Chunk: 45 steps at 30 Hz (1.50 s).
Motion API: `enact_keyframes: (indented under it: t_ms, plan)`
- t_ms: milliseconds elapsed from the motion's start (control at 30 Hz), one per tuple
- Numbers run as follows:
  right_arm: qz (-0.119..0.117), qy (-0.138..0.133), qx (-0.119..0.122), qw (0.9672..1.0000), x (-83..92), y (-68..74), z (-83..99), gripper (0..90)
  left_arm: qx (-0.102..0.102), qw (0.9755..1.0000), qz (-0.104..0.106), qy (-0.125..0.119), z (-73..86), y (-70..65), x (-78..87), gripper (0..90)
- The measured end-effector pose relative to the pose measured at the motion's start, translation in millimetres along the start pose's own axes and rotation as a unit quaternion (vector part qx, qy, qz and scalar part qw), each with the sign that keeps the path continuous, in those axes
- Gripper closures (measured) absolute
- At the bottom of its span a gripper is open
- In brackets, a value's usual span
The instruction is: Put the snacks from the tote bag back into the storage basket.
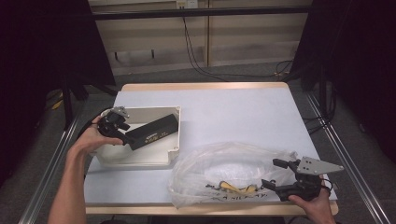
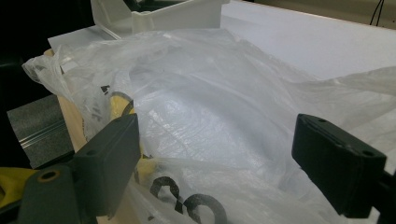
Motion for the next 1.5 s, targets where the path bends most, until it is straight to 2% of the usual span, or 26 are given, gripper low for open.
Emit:
enact_keyframes:
  t_ms: [33, 133, 200, 233, 267, 300, 333, 367, 500, 533, 567, 600, 633, 667, 700, 800, 867, 967, 1033, 1167, 1200, 1300, 1367, 1400, 1433, 1500]
  plan:
    - [0.0, 0.0, 0.0, 1.0, 0.2, 0.0, 0.0, 15.0, 0.0, 1.0, -0.005, -0.005, 0.4, 0.0, 3.7, 22.6]
    - [0.001, -0.001, 0.001, 1.0, 0.7, -0.5, 0.1, 15.0, 0.024, 0.9989, -0.018, -0.035, 2.3, -4.1, 13.6, 26.9]
    - [0.001, -0.002, 0.002, 1.0, 0.5, -0.8, 0.1, 15.0, 0.028, 0.9988, -0.016, -0.037, 3.6, -5.5, 16.4, 32.4]
    - [0.001, 0.0, 0.001, 1.0, 0.5, -0.5, 0.1, 15.0, 0.036, 0.998, -0.027, -0.044, 5.8, -7.9, 21.7, 32.7]
    - [0.001, 0.0, 0.001, 1.0, 0.5, -0.5, 0.1, 15.0, 0.036, 0.998, -0.027, -0.044, 5.8, -7.9, 21.7, 33.8]
    - [0.0, 0.0, 0.0, 1.0, 0.2, 0.2, 0.0, 15.0, 0.049, 0.9963, -0.033, -0.062, 7.6, -12.0, 26.6, 36.5]
    - [0.0, 0.0, 0.0, 1.0, 0.2, 0.2, 0.0, 15.0, 0.049, 0.9963, -0.033, -0.062, 7.6, -12.0, 26.6, 37.8]
    - [0.002, -0.001, 0.001, 1.0, 0.1, 0.3, -0.3, 15.0, 0.057, 0.9953, -0.043, -0.067, 10.2, -16.4, 30.7, 39.5]
    - [0.001, -0.001, 0.0, 1.0, 0.2, -0.1, -0.1, 15.0, 0.059, 0.9936, -0.048, -0.084, 13.7, -25.6, 36.2, 51.3]
    - [0.001, -0.001, 0.0, 1.0, 0.2, -0.1, -0.1, 15.0, 0.058, 0.9927, -0.054, -0.091, 14.8, -28.7, 37.2, 51.3]
    - [0.0, 0.0, -0.001, 1.0, 0.1, 0.0, -0.1, 15.0, 0.057, 0.9926, -0.049, -0.095, 16.1, -32.1, 37.7, 57.9]
    - [0.0, 0.0, -0.001, 1.0, 0.1, 0.0, -0.1, 15.0, 0.056, 0.9926, -0.051, -0.094, 17.2, -34.7, 37.7, 57.9]
    - [0.001, 0.0, 0.0, 1.0, -0.2, 0.2, -0.3, 15.0, 0.055, 0.9923, -0.045, -0.101, 18.8, -41.0, 37.5, 65.8]
    - [0.001, 0.0, 0.0, 1.0, -0.2, 0.2, -0.3, 15.0, 0.055, 0.9923, -0.045, -0.101, 18.8, -41.0, 37.5, 70.3]
    - [-0.001, -0.001, 0.0, 1.0, -0.5, 0.6, -0.4, 15.0, 0.061, 0.9908, -0.038, -0.114, 19.7, -48.2, 36.1, 75.0]
    - [0.001, -0.001, 0.0, 1.0, -0.1, 0.3, -0.4, 15.0, 0.059, 0.9904, -0.04, -0.118, 20.9, -53.9, 32.0, 86.5]
    - [0.0, -0.003, 0.002, 1.0, 0.2, -0.4, -0.5, 15.0, 0.068, 0.9889, -0.049, -0.122, 21.6, -57.5, 25.8, 90.0]
    - [0.0, -0.001, 0.0, 1.0, 0.0, 0.3, -0.5, 15.0, 0.086, 0.9882, -0.054, -0.115, 23.0, -62.3, 12.7, 90.0]
    - [-0.001, -0.003, 0.001, 1.0, 0.1, 0.3, -0.6, 15.0, 0.096, 0.9866, -0.057, -0.119, 24.1, -65.1, 9.0, 90.0]
    - [0.0, -0.002, 0.001, 1.0, 0.3, -0.5, -0.3, 15.0, 0.097, 0.9868, -0.06, -0.115, 25.7, -65.1, 5.8, 90.0]
    - [-0.001, -0.001, -0.001, 1.0, -0.1, 0.0, -0.2, 15.0, 0.107, 0.9844, -0.066, -0.123, 26.4, -63.9, 5.4, 90.0]
    - [-0.002, -0.001, 0.004, 1.0, -1.1, 0.6, -0.3, 15.0, 0.11, 0.9832, -0.07, -0.128, 27.3, -63.6, -0.7, 90.0]
    - [-0.002, 0.0, 0.005, 1.0, -1.7, 0.9, 0.1, 15.0, 0.108, 0.984, -0.066, -0.126, 27.4, -63.1, -2.8, 90.0]
    - [-0.003, 0.002, 0.006, 1.0, -1.8, 1.3, 0.4, 15.0, 0.108, 0.9836, -0.067, -0.128, 27.2, -64.0, -5.0, 90.0]
    - [-0.001, 0.002, 0.007, 1.0, -1.9, 1.3, 0.6, 15.0, 0.105, 0.9847, -0.078, -0.116, 27.5, -63.4, -7.3, 90.0]
    - [-0.003, 0.002, 0.005, 1.0, -1.9, 1.2, 0.6, 15.0, 0.11, 0.9842, -0.072, -0.119, 27.3, -63.0, -8.4, 90.0]
Point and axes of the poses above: each handheld gripper's, and its own axes: x roughly backward along the jaws, z roughly out of its underside, y roughly to its left, the point moved 4 cm from there along -x, roughly forward along the jaws, and after that the axes turned 2 degrees about -z, right-handed, at the moved point
